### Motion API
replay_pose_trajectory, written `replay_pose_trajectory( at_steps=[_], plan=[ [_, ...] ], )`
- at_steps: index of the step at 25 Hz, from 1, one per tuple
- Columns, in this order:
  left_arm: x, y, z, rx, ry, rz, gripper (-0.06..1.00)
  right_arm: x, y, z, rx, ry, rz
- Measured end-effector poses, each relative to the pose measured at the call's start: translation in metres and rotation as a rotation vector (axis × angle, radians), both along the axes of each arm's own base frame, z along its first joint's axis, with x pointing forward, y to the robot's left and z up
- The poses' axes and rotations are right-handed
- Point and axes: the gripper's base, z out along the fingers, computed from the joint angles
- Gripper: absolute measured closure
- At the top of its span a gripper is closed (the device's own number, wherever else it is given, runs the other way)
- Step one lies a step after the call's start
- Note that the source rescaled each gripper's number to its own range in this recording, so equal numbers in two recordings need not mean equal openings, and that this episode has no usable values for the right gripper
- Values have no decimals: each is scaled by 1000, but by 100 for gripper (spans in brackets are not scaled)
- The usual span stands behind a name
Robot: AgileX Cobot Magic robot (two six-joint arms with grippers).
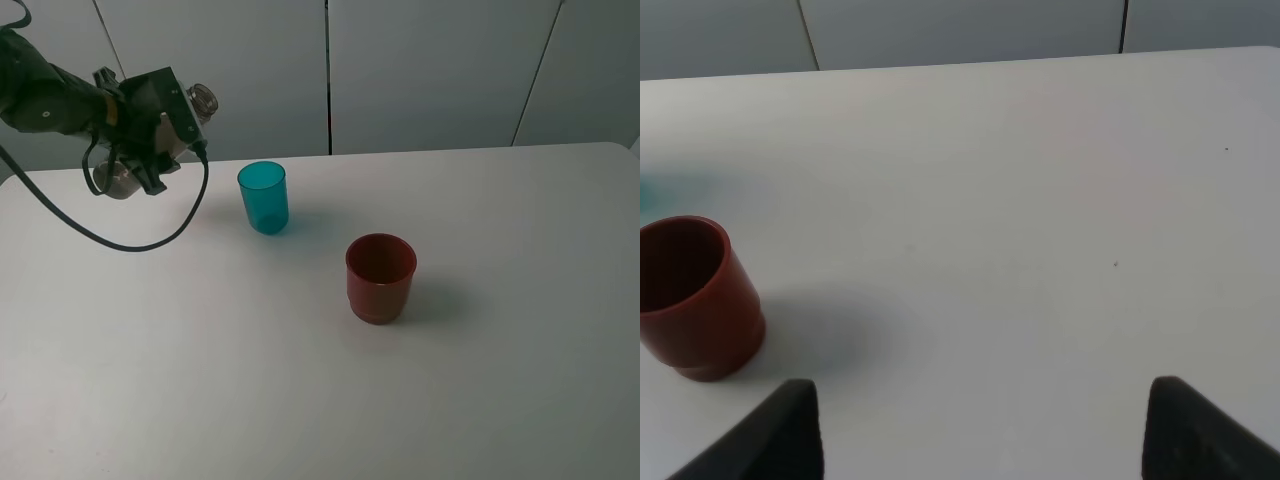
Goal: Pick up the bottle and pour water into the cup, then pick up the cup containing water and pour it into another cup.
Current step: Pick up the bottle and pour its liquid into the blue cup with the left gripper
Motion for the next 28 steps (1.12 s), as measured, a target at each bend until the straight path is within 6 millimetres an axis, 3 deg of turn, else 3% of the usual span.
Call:
replay_pose_trajectory(
  at_steps=[13,19,28],
  plan=[
    [-3,-13,0,76,-6,-75,91,0,0,0,0,0,0],
    [2,-28,11,160,-7,-79,91,0,0,0,5,0,-3],
    [8,-45,3,252,24,-88,91,0,0,0,0,0,0]
  ],
)
